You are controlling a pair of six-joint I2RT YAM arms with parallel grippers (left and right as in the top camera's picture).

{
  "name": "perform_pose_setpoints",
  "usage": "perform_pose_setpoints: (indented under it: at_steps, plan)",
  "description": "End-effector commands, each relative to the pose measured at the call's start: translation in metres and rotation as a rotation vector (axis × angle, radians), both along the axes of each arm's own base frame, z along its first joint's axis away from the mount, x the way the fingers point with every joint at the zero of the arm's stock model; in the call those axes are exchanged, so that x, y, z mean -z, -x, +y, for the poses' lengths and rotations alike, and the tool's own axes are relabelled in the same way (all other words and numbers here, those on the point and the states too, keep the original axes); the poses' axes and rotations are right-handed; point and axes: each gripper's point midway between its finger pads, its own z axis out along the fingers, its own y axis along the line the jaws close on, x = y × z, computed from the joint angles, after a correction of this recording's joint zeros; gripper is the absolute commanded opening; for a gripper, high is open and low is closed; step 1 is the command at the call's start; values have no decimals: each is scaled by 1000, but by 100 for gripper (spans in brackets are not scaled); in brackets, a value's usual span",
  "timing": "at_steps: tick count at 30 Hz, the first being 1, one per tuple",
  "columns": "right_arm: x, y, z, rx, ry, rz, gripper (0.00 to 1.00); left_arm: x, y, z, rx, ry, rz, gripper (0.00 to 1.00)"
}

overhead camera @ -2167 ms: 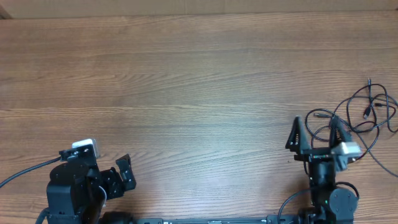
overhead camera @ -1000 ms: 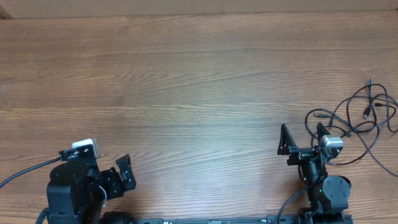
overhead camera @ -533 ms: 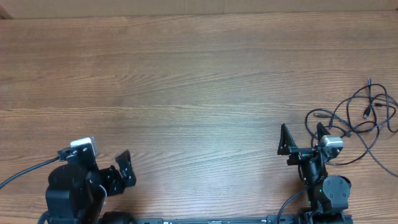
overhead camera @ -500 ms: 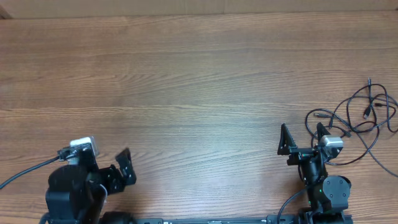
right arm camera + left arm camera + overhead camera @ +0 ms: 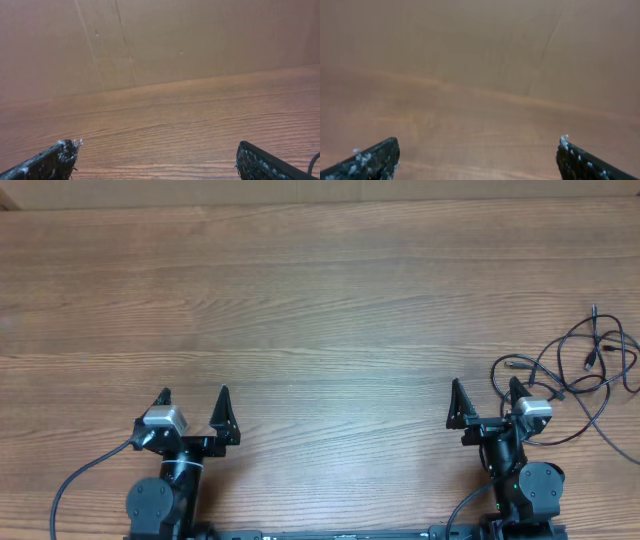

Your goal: Untangle cables

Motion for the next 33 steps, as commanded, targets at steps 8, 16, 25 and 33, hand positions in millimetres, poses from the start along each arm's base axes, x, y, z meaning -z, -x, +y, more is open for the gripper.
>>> perform_pose_setpoints:
  at_steps: [8,16,25,33]
  plan:
    - [2,0,0,-2,7,-4,100,-11,-8,-4,0,-257,-243,100]
    - [2,0,0,-2,7,-4,100,52,-11,-12,80,-255,10,100]
    - [2,0,0,-2,7,-4,100,53,-11,-11,75,-246,12,99]
    - [2,0,0,-2,7,-4,100,53,-11,-11,75,-246,12,100]
